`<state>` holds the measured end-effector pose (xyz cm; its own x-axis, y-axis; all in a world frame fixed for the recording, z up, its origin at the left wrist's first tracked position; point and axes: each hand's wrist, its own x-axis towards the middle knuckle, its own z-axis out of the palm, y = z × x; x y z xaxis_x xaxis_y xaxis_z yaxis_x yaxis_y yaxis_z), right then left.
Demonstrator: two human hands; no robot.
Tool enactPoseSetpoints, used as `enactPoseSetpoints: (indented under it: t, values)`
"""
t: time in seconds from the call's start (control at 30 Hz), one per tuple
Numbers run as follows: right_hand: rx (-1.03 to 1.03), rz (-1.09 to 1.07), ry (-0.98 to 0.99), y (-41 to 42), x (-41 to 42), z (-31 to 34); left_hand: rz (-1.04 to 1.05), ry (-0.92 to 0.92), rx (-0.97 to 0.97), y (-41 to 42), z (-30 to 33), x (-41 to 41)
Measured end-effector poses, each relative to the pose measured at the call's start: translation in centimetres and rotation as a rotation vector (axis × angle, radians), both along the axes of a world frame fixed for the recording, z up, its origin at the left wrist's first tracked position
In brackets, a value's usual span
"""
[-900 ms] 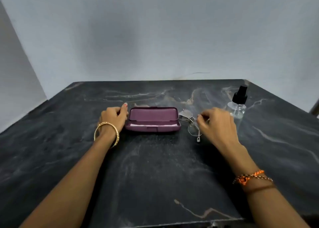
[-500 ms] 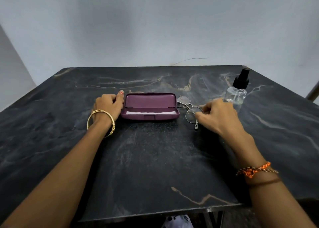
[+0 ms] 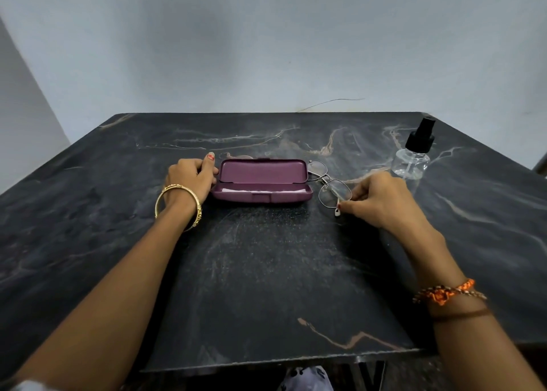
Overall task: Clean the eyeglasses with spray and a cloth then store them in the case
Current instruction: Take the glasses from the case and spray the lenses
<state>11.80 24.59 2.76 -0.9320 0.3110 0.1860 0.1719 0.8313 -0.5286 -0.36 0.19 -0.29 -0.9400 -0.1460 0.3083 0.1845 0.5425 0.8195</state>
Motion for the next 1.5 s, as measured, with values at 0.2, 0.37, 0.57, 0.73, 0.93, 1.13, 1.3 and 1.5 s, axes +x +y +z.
enactPoseSetpoints:
  t: [0.2,0.37,0.57,0.73,0.93,1.13,1.3,1.5]
  values:
    - [0.026,-0.036,0.112,0.0,-0.2,-0.5,-0.005,-0.002,0.009,-0.1,0.0,0.0]
    - [0.116,-0.093,0.239,-0.5,-0.2,-0.6,-0.012,0.043,-0.044,-0.3,-0.1,0.0]
    - [0.198,-0.103,0.418,-0.9,-0.3,-0.5,-0.003,0.063,0.012,-0.3,-0.1,-0.1]
    - [0.213,-0.11,0.558,-1.2,-0.1,-0.4,0.035,0.131,0.056,-0.3,0.1,0.1]
    - [0.17,-0.103,0.72,-1.9,0.1,-0.1,0.035,0.173,0.136,-0.2,0.1,0.0]
    - [-0.136,0.014,0.85,-3.2,-0.7,1.1,-0.022,0.194,0.355,-0.3,0.4,0.1]
    - [-0.401,0.202,0.773,-6.0,-3.1,2.9,-0.106,0.088,0.733,-1.2,1.4,0.0]
    - [-0.502,0.338,0.782,-7.3,-5.0,2.1,-0.353,0.054,1.06,-2.6,2.3,0.3]
